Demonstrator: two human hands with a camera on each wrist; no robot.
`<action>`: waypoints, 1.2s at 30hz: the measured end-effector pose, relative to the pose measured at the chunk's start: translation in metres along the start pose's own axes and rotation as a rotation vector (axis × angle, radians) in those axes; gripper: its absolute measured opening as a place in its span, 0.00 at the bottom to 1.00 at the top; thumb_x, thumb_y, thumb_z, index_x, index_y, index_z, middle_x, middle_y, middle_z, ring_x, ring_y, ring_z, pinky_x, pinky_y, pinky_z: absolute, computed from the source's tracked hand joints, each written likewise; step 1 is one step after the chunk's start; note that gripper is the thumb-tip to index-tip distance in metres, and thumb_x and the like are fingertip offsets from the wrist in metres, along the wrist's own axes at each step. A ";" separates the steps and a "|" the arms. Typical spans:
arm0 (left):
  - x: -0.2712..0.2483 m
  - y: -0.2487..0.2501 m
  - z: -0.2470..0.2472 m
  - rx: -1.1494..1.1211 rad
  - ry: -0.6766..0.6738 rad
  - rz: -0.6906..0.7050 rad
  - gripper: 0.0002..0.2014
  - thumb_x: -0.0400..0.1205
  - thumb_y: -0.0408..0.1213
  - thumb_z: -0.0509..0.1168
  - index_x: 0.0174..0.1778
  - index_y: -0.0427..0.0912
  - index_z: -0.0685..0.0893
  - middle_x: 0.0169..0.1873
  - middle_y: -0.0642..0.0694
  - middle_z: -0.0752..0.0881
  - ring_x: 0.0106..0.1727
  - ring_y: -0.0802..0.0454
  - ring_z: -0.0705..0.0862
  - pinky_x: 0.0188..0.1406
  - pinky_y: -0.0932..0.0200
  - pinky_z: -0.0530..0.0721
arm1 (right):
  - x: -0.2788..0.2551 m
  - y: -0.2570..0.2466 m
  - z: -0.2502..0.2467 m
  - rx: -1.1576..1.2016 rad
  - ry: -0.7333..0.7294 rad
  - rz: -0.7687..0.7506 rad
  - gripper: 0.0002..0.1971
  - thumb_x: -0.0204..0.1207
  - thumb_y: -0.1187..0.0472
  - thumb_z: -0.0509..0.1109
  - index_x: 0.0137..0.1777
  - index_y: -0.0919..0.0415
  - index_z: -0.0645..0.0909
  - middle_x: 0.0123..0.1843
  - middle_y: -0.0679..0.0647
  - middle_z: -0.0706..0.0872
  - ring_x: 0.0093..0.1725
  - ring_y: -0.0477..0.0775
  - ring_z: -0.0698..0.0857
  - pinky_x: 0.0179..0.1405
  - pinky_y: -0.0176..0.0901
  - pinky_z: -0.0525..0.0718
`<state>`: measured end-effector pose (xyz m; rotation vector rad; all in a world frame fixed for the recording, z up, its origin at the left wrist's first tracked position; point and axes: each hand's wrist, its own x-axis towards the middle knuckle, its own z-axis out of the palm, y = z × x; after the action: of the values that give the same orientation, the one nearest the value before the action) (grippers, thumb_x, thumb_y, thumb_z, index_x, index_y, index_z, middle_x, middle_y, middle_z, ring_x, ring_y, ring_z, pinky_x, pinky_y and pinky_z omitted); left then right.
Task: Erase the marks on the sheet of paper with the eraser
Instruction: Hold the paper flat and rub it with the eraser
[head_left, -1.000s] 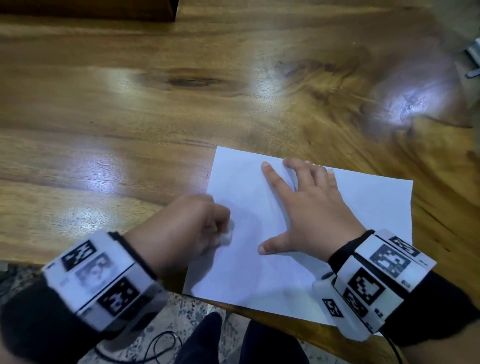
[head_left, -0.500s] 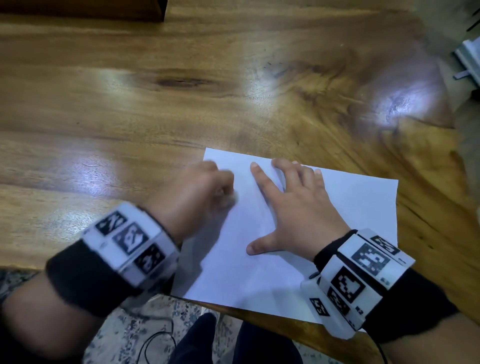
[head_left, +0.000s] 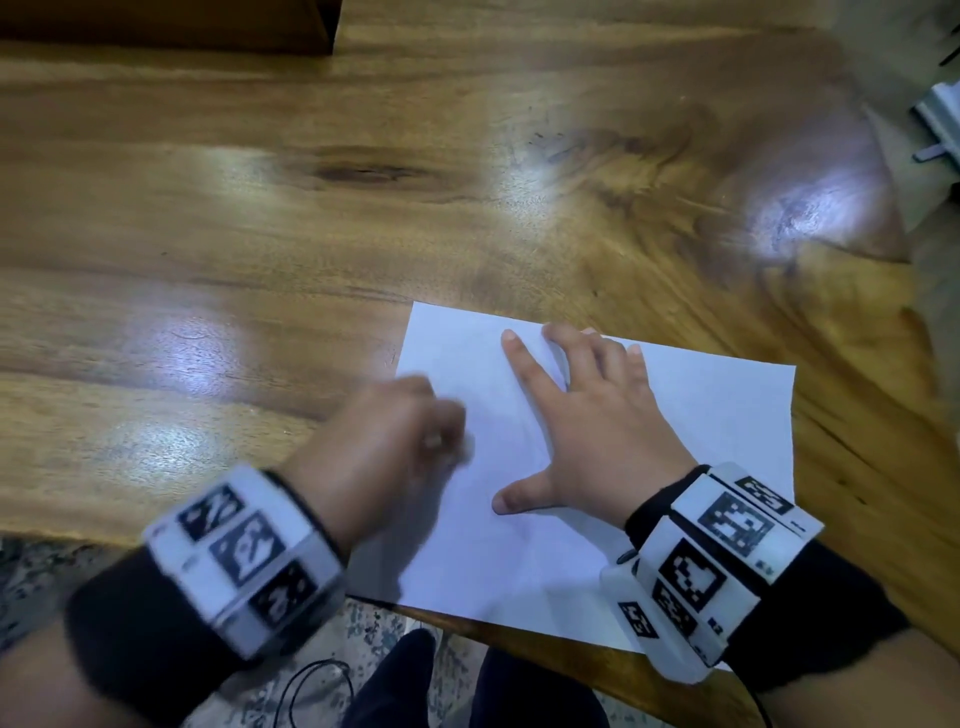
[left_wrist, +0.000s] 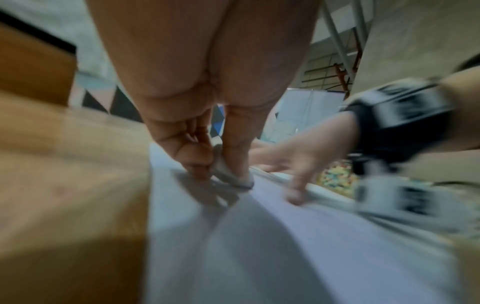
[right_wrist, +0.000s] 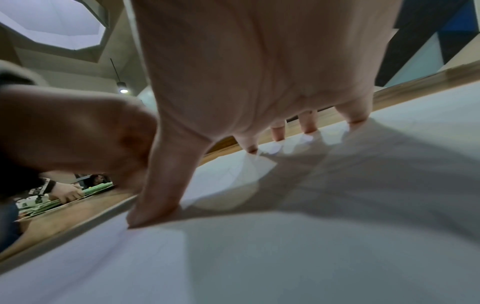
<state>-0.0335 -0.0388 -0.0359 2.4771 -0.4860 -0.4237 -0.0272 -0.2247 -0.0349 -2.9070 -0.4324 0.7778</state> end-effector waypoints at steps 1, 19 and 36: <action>-0.013 0.004 0.004 -0.042 -0.114 0.003 0.03 0.68 0.43 0.65 0.35 0.51 0.79 0.28 0.55 0.73 0.32 0.54 0.76 0.29 0.67 0.67 | 0.000 0.000 0.000 0.003 0.000 -0.001 0.66 0.53 0.25 0.72 0.80 0.42 0.29 0.81 0.49 0.38 0.81 0.61 0.38 0.80 0.65 0.38; 0.039 0.018 -0.011 0.057 0.040 -0.062 0.04 0.75 0.38 0.65 0.41 0.42 0.81 0.41 0.40 0.80 0.42 0.40 0.79 0.42 0.50 0.78 | -0.001 0.001 0.001 0.023 0.004 0.003 0.66 0.54 0.26 0.72 0.80 0.40 0.28 0.82 0.48 0.36 0.81 0.61 0.36 0.79 0.65 0.34; 0.061 0.028 -0.029 -0.097 0.081 -0.259 0.04 0.69 0.37 0.72 0.38 0.48 0.85 0.23 0.55 0.79 0.27 0.55 0.78 0.23 0.74 0.68 | -0.005 0.017 -0.008 0.191 0.029 -0.077 0.62 0.56 0.36 0.80 0.83 0.44 0.43 0.83 0.46 0.44 0.78 0.48 0.42 0.81 0.48 0.48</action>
<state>0.0252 -0.0726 -0.0087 2.4585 -0.1087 -0.4347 -0.0230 -0.2427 -0.0286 -2.7050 -0.4380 0.7223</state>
